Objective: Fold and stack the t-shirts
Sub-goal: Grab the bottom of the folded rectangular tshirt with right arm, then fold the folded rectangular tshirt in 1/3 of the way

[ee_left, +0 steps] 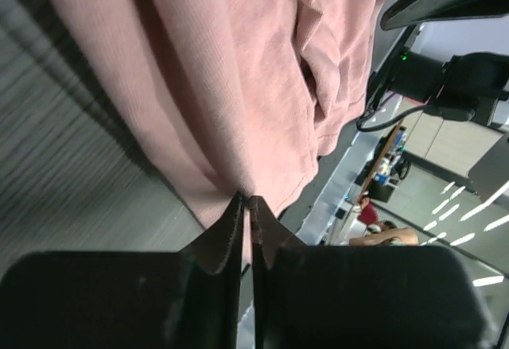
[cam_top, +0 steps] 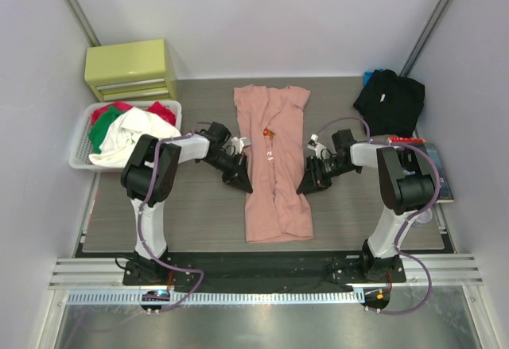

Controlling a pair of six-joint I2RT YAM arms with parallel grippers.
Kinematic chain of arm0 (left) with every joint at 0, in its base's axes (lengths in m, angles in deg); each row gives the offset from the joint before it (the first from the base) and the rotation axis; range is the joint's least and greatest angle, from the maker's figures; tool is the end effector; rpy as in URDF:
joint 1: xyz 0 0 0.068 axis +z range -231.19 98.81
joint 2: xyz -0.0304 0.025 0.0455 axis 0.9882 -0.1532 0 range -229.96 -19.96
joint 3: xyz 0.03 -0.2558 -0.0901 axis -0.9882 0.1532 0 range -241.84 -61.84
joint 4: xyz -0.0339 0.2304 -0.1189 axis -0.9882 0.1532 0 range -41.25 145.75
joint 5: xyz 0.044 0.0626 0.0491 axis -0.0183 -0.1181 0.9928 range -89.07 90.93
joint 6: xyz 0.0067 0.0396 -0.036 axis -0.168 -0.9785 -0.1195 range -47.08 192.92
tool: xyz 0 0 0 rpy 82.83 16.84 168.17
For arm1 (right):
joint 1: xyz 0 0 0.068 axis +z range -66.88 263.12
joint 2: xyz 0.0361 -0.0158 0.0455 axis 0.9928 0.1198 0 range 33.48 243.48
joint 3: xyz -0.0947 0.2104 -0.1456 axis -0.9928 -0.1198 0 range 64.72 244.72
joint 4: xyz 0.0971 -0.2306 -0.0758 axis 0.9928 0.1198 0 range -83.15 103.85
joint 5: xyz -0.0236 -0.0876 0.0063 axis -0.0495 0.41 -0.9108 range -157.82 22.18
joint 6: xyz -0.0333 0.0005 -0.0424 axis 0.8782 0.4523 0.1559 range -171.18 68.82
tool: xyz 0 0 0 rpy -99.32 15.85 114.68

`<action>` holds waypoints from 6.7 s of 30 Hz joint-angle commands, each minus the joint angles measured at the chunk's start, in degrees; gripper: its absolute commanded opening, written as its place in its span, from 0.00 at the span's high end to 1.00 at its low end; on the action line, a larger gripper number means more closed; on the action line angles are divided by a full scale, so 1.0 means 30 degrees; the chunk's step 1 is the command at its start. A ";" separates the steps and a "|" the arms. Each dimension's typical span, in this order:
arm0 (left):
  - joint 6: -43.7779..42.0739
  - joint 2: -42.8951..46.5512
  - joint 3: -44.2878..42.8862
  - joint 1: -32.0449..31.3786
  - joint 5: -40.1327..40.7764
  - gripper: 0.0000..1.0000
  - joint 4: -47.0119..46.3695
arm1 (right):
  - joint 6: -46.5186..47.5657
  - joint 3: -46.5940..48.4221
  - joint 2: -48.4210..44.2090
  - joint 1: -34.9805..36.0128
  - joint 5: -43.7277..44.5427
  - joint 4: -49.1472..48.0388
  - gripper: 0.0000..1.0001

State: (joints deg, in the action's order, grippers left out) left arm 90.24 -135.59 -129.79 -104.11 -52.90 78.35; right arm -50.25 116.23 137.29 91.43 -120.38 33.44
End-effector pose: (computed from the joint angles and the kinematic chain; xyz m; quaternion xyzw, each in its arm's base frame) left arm 0.3245 -0.1685 0.1181 -0.0934 -0.8827 0.4564 0.0620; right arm 0.2916 0.0711 0.1188 -0.1146 0.8861 0.4453 0.0582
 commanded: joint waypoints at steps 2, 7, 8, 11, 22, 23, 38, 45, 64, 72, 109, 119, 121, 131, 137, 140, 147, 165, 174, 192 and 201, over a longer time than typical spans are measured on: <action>-0.0969 -0.0332 -0.1024 -0.0066 -0.0283 1.00 0.1030 | 0.0101 0.0234 -0.0178 -0.0077 0.0467 -0.0338 0.86; -0.1173 -0.0333 -0.0995 -0.0066 -0.0106 1.00 0.1263 | 0.0188 0.0204 -0.0179 -0.0077 0.0409 -0.0308 0.99; -0.1203 -0.0332 -0.1024 -0.0066 -0.0106 1.00 0.1264 | 0.0217 0.0204 -0.0179 -0.0077 0.0380 -0.0279 0.99; -0.1378 -0.0244 -0.0995 -0.0066 0.0040 1.00 0.1439 | 0.0422 0.0321 -0.0062 -0.0077 -0.0087 -0.0220 0.91; -0.0064 0.2889 0.2724 -0.0095 0.0250 0.24 -0.0813 | 0.1009 0.0147 -0.2139 -0.1102 -0.0616 0.1860 0.41; 0.0200 0.3064 0.2871 -0.0095 0.0014 0.24 -0.0961 | 0.0951 -0.0057 -0.2287 -0.1102 -0.0616 0.1831 0.41; -0.4036 1.4133 0.3669 -0.0040 1.3148 0.00 -0.1786 | 0.0248 -0.1290 -0.8732 -0.1102 0.1315 0.1244 0.37; -0.7232 1.9083 0.1573 0.4034 2.0335 0.00 -0.2736 | 0.0071 -0.0264 -0.6745 -0.1073 0.1056 0.2328 0.35; -0.6332 2.1963 0.4948 0.6905 1.8326 0.00 -0.2895 | 0.6750 0.5193 -0.6386 0.6307 1.4552 0.9539 0.40; -0.6156 2.2344 0.5831 0.7082 1.7765 0.00 -0.3276 | 0.7012 0.3046 -0.9289 1.0880 1.5207 0.9153 0.41; -0.6916 2.1845 0.6065 0.8255 1.7531 0.00 -0.3541 | 0.7776 0.1406 -0.3490 1.8937 1.4266 0.2651 0.42; -0.6916 2.1816 0.5977 0.8313 1.7560 0.00 -0.3570 | 0.7718 -0.0029 -0.2876 1.8966 1.4149 0.1216 0.39; -0.6916 2.1816 0.5949 0.8342 1.7531 0.00 -0.3482 | 0.7688 -0.0030 -0.2670 1.8966 1.3975 0.1040 0.42; -0.6916 2.1582 0.5626 0.8489 1.7473 0.00 -0.3365 | 0.7659 -0.0176 -0.2435 1.8966 1.3886 0.1039 0.97; -0.6916 2.1523 0.5656 0.8518 1.7385 0.00 -0.3364 | 0.7542 -0.0147 -0.2669 1.8966 1.3535 0.1157 0.99; -0.6946 2.1465 0.5655 0.8518 1.7385 0.00 -0.3364 | 0.7513 -0.0234 -0.2728 1.8966 1.3738 0.1157 0.99; -0.7004 2.1494 0.5801 0.8518 1.7326 0.00 -0.3364 | 0.7893 0.0525 -0.4276 1.8557 1.4355 0.1244 0.99; -0.6858 2.1494 0.6095 0.8518 1.6711 0.00 -0.3335 | 0.9502 0.3016 -0.4222 1.5892 1.4149 0.1947 0.99; -0.6829 2.1494 0.6182 0.8518 1.6594 0.00 -0.3248 | 1.1027 0.6058 -0.3434 1.2933 1.4091 0.2855 0.99; -0.6799 2.1728 0.6563 0.8518 1.6213 0.00 -0.3072 | 1.2376 1.0838 0.0171 0.9271 1.3213 0.3470 0.99; -0.6682 2.1611 0.6534 0.8518 1.5948 0.00 -0.3072 | 1.2698 1.2420 0.2075 0.7834 1.2859 0.3384 0.99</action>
State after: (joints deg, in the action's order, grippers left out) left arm 69.67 -71.27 -109.88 -78.91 -3.87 70.31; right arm -13.61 149.71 142.17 115.48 -80.49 44.67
